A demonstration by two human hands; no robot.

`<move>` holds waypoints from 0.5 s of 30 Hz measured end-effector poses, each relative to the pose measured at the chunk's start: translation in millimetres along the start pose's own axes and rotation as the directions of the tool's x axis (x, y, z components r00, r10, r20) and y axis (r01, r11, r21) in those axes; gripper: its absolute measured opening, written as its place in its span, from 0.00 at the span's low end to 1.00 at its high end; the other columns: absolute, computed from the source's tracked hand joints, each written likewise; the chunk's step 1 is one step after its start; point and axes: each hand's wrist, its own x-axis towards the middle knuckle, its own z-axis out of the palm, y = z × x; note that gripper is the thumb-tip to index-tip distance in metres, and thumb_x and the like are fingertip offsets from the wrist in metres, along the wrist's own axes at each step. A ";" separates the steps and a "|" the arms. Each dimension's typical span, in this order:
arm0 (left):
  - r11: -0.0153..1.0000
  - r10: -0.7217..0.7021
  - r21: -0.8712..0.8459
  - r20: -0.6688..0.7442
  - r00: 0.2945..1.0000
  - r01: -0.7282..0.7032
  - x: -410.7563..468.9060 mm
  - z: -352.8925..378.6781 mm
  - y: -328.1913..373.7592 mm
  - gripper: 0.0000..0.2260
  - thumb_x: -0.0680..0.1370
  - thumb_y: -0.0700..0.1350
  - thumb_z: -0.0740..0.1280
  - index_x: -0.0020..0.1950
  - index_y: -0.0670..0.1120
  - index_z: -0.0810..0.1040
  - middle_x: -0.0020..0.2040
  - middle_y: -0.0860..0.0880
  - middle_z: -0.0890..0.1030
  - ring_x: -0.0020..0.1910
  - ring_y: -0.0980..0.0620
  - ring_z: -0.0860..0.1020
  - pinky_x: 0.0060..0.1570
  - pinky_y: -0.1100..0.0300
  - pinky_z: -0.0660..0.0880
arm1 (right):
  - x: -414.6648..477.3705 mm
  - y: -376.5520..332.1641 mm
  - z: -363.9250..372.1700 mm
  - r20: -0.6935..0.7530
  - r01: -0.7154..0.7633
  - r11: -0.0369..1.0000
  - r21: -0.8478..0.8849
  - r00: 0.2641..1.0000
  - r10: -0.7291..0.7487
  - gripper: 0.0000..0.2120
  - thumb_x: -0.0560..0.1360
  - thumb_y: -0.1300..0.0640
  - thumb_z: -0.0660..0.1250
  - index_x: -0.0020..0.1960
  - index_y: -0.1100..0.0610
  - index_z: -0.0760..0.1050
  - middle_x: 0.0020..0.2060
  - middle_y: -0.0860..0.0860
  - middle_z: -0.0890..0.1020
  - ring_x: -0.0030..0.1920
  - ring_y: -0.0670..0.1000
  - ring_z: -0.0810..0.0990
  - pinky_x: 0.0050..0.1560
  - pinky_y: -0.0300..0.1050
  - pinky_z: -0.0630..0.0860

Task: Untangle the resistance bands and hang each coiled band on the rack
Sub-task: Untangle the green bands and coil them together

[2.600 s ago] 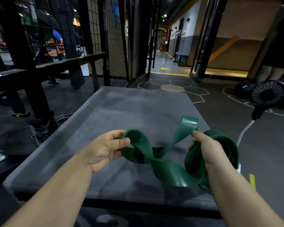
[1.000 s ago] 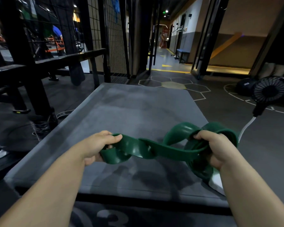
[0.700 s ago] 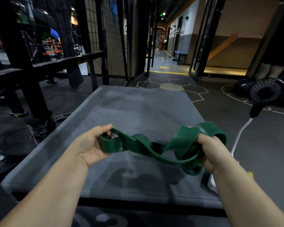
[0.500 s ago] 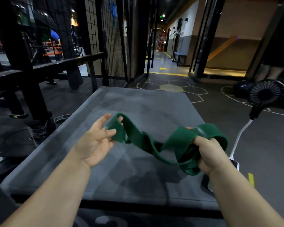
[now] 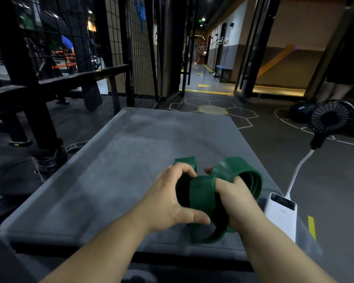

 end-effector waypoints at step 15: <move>0.944 -0.183 0.217 -0.277 0.943 0.247 6.2 5.6 -11.9 0.21 0.62 0.74 0.65 0.42 0.60 0.73 0.36 0.55 0.79 0.37 0.58 0.76 0.37 0.56 0.74 | -8.4 -12.3 11.8 -0.053 0.000 0.990 -0.139 0.999 -0.007 0.26 0.58 0.50 0.71 0.52 0.64 0.78 0.48 0.68 0.82 0.50 0.69 0.81 0.52 0.70 0.77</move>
